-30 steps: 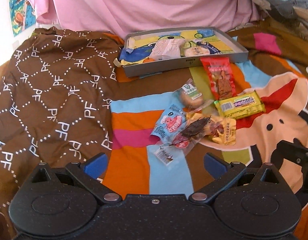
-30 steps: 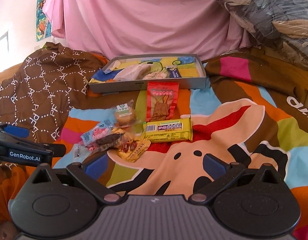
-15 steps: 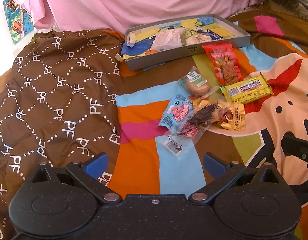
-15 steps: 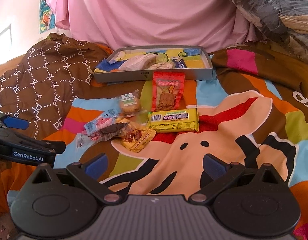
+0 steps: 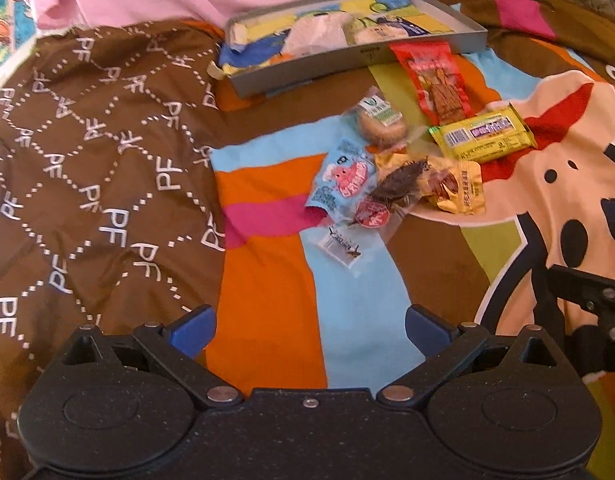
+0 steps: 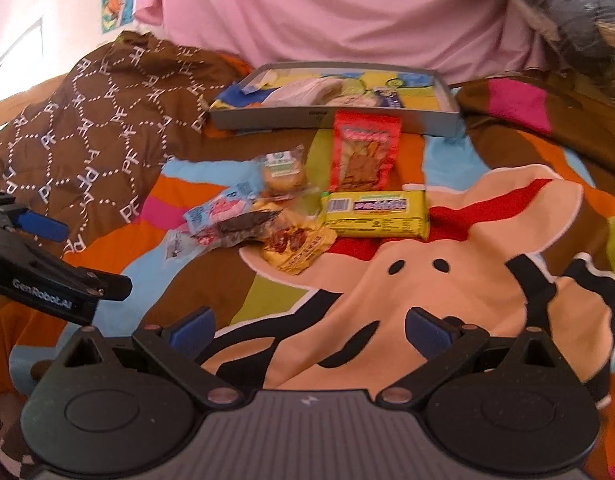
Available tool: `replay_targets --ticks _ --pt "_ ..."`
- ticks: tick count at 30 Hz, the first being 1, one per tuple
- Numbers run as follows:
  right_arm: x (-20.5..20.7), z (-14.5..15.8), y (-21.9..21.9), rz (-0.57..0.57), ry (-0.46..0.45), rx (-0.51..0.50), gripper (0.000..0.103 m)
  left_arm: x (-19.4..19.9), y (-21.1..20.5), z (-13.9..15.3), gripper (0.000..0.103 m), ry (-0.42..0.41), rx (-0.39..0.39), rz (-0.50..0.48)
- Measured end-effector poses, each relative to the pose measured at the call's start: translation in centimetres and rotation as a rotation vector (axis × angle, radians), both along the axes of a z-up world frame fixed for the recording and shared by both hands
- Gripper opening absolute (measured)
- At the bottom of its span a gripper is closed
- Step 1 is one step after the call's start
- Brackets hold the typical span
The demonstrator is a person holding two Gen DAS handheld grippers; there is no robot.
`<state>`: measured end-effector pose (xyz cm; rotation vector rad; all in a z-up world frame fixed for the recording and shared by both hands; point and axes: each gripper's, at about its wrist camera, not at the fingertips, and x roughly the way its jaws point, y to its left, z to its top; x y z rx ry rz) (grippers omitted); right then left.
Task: Organize snacks
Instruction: 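Withdraw both tools from the tray back over the remaining snacks, then grasp the brown dried treat with the left tool while the right tool grasps the gold duck-snack bag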
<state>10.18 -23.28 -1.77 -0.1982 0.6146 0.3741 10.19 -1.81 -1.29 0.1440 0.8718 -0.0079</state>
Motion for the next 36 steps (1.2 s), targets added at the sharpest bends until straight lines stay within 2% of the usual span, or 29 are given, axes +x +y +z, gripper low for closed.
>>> replay_targets --ticks 5,11,16,20,23,28,32,36 --pt "1.8 -0.1 0.4 0.047 0.016 0.001 0.103 1.6 2.0 0.2 0.099 0.000 -0.050 -0.054" --pt "4.4 -0.3 1.3 0.124 0.031 -0.033 0.103 4.1 2.5 0.7 0.099 -0.054 -0.080 -0.173" --pt "6.9 0.0 2.6 0.260 0.028 -0.124 0.103 6.4 2.0 0.6 0.099 -0.063 -0.174 -0.341" --pt "8.5 -0.2 3.5 0.354 0.017 -0.226 0.103 8.7 0.9 0.2 0.097 -0.053 -0.180 -0.442" --pt "9.2 -0.7 4.1 0.381 -0.012 -0.279 0.103 10.2 0.1 -0.1 0.090 -0.035 -0.181 -0.479" --pt "10.0 -1.3 4.7 0.425 -0.045 -0.301 0.103 11.7 -0.6 -0.9 0.085 -0.006 -0.192 -0.534" --pt "10.6 -1.7 5.0 0.463 -0.054 -0.330 0.103 12.5 -0.9 -2.1 0.070 0.055 -0.191 -0.547" --pt "10.9 -2.0 5.3 0.501 -0.062 -0.344 0.102 13.0 -0.9 -2.8 0.058 0.074 -0.214 -0.534"
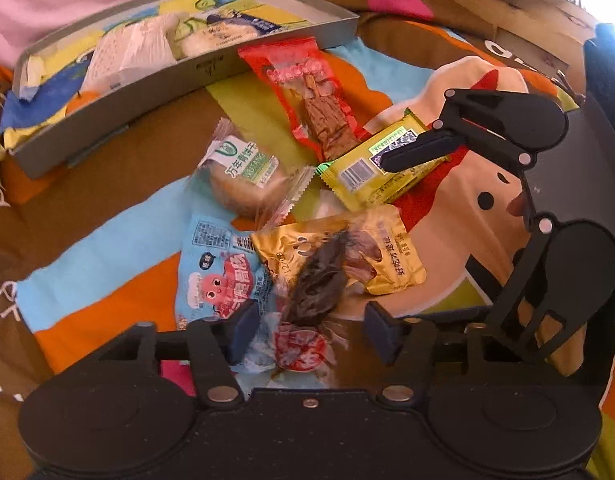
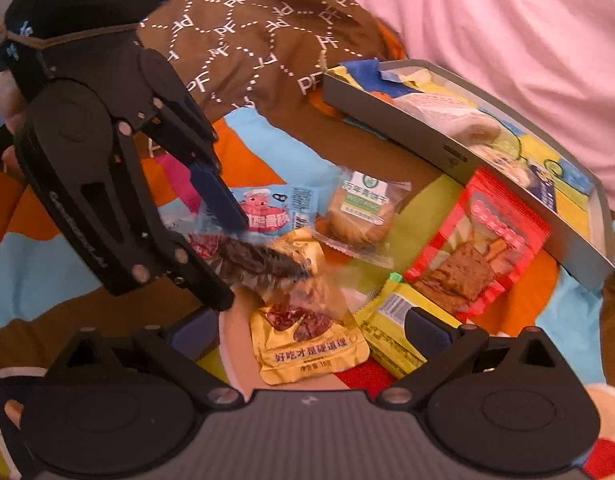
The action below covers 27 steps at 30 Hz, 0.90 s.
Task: Organize snacks
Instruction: 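Grasp the brown dried treat with the left tool while the right tool grasps the gold duck-snack bag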
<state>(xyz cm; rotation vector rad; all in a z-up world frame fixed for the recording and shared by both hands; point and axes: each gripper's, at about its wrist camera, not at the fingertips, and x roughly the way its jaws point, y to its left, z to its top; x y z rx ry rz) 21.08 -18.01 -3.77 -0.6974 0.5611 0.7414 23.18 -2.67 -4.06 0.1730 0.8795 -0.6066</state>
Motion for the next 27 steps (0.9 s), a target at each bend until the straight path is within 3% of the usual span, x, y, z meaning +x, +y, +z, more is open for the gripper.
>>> replay_targets --ticks 5,9,12,20,27 --pt "0.8 -0.2 0.4 0.007 0.009 -0.002 0.100 0.5 -0.1 0.0 0.052 0.011 -0.026 0.061" --pt "1.1 -0.2 0.7 0.025 0.027 0.000 0.095 0.1 0.7 0.4 0.051 0.067 -0.044 0.136" --pt "1.7 -0.2 1.2 0.045 0.070 0.004 0.086 -0.6 1.6 0.5 0.050 0.097 -0.051 0.203" --pt "4.6 -0.6 1.8 -0.003 0.229 0.057 0.085 -2.3 2.8 0.2 0.049 0.107 -0.065 0.321" --pt "2.4 -0.5 1.1 -0.083 0.221 0.076 0.058 -2.5 3.0 0.3 0.049 0.149 -0.102 0.375"
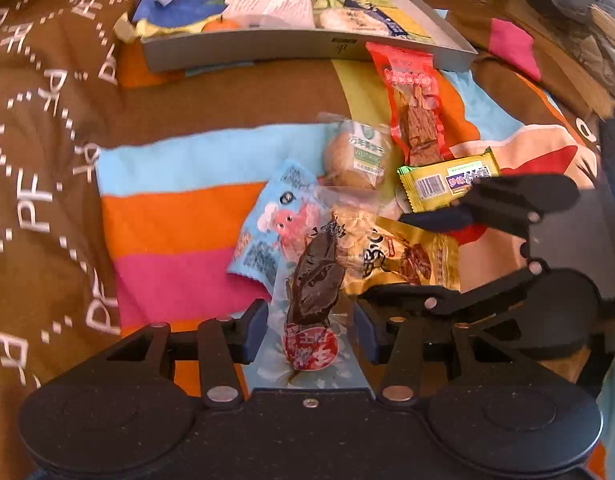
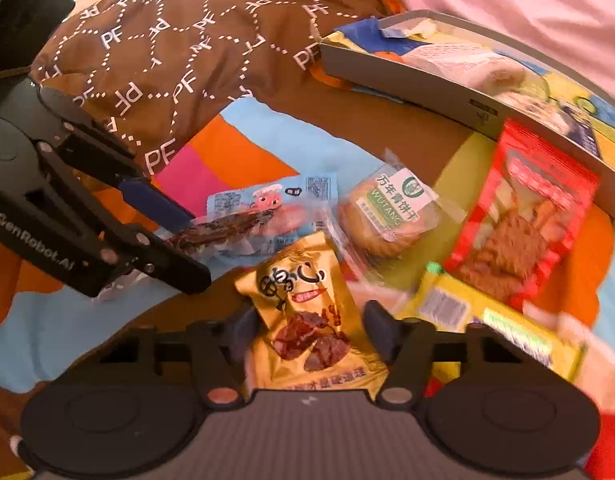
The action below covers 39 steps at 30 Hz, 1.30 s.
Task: Organize snacks
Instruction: 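Grasp the brown dried treat with the left tool while the right tool grasps the gold duck-snack bag, then carry the brown treat and gold bag into the grey tray and open both tools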
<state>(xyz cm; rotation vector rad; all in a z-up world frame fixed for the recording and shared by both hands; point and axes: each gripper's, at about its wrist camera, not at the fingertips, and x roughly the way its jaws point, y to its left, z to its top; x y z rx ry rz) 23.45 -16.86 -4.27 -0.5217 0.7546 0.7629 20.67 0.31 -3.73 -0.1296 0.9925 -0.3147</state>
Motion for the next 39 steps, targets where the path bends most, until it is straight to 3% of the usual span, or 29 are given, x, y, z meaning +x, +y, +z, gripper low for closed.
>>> replay_targets --ticks 3,11,13,19,24,28,39 --pt "-1.0 0.4 -0.4 -0.038 0.040 0.024 0.055 -0.4 0.1 0.0 0.049 0.023 -0.010 0.014" --pt "-0.5 -0.1 0.1 -0.116 0.080 0.067 0.065 -0.9 -0.2 -0.1 0.049 0.025 0.000 0.046" --pt "-1.2 0.0 0.0 -0.134 0.066 0.071 0.057 -1.0 -0.1 -0.1 0.049 0.016 0.002 0.057" --pt "-5.0 0.4 -1.3 -0.202 0.040 0.125 0.046 -2.7 -0.3 0.0 0.049 0.023 -0.026 0.076" --pt "-9.2 0.8 -2.8 -0.251 0.027 0.124 0.044 -5.3 -1.3 0.2 0.049 0.013 -0.022 0.046" --pt "-11.3 1.0 -4.1 -0.315 0.011 0.181 0.044 -6.3 -1.8 0.7 0.049 -0.010 -0.021 0.036" --pt "-13.4 2.9 -6.1 -0.391 -0.136 0.323 0.044 -7.9 -2.3 2.8 0.048 -0.136 -0.049 0.133"
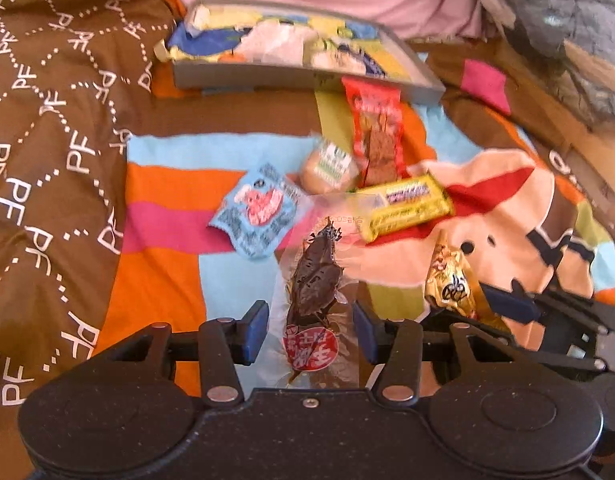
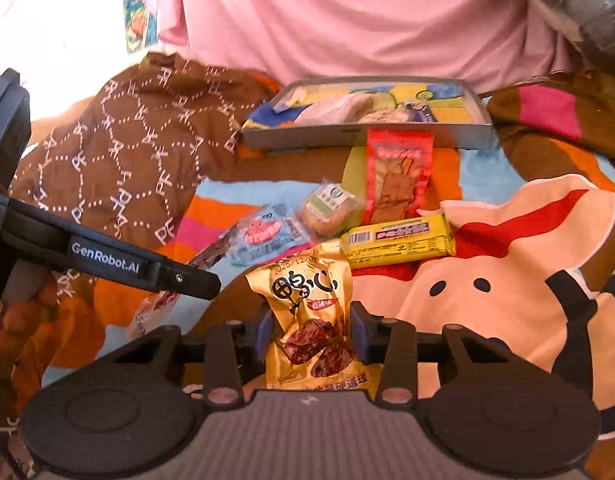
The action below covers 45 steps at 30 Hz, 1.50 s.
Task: Organize snacks
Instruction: 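Carry the brown treat and gold bag into the grey tray and open both tools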
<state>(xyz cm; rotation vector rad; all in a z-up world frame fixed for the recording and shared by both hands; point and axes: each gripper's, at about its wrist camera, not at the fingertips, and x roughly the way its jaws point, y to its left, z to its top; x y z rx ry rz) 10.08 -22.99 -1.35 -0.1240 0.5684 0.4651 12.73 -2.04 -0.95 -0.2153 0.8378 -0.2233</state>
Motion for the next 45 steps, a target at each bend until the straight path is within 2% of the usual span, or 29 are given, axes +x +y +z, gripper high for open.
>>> replay_targets --ticks 8,12,17,24,29,32,36,41,45 --pt "0.0 0.7 -0.7 -0.030 -0.055 0.046 0.044 1.0 0.5 3.8 0.048 -0.082 0.014 0.048" --pt "0.5 1.8 -0.9 -0.032 -0.091 0.074 0.045 1.9 1.6 5.7 0.048 -0.117 0.009 0.100" --pt "2.3 3.8 -0.4 -0.029 -0.145 0.096 0.045 3.9 2.4 7.5 0.048 -0.138 0.029 0.119" --pt "7.2 7.5 1.4 -0.002 -0.220 0.135 0.045 8.8 4.1 10.1 0.048 -0.197 0.043 0.173" --pt "11.9 9.5 2.5 0.015 -0.242 0.161 0.046 13.4 5.7 11.7 0.048 -0.285 0.040 0.217" --pt "15.2 10.2 3.1 0.005 -0.261 0.145 0.046 16.1 6.2 11.8 0.048 -0.348 0.026 0.234" --pt "20.2 11.3 3.4 -0.036 -0.231 0.217 0.047 19.7 6.5 11.1 0.048 -0.389 0.035 0.223" --pt "25.9 10.7 3.4 -0.078 -0.131 0.284 0.047 23.6 6.9 9.1 0.048 -0.378 0.013 0.230" --pt "28.8 9.6 3.5 -0.112 -0.096 0.294 0.047 26.0 7.2 7.4 0.048 -0.359 0.008 0.240"
